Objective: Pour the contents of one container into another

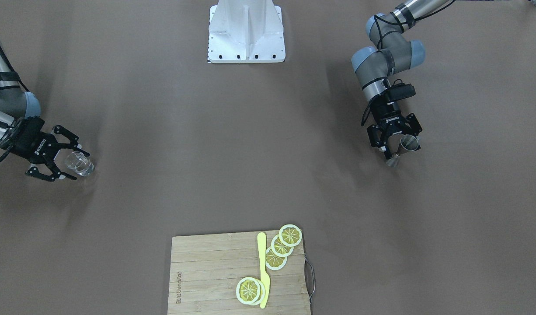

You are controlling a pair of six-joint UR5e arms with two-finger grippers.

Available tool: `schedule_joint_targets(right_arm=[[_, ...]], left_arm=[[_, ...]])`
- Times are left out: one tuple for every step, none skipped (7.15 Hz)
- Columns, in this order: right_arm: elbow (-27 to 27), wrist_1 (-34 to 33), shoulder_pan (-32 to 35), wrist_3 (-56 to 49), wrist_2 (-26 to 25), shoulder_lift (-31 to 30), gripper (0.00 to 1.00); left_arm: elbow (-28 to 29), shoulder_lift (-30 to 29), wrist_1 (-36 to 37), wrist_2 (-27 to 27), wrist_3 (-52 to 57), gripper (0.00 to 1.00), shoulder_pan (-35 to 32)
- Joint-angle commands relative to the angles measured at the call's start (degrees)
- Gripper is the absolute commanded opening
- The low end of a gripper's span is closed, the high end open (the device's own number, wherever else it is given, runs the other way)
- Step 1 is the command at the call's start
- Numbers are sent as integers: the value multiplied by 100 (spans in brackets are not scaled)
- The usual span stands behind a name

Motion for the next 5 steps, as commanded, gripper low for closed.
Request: schedule_joint_targets(right_arm=[[0,0,-19,-9,-17,0,72],[0,0,-37,-9,-26,0,71],[0,0,-45,-9,-26,0,68],[0,0,-45,-26,-26,0,64],[0,9,-45,-26,-26,0,58]], left_arm=[[65,-66,11,65,-13,97,18],[135,-110,20,74,-13,97,35],[196,-119,20,66,-13,96,53],[197,-119,3,48,-30,89,53],[206,-119,-15,30,-21,82,53]])
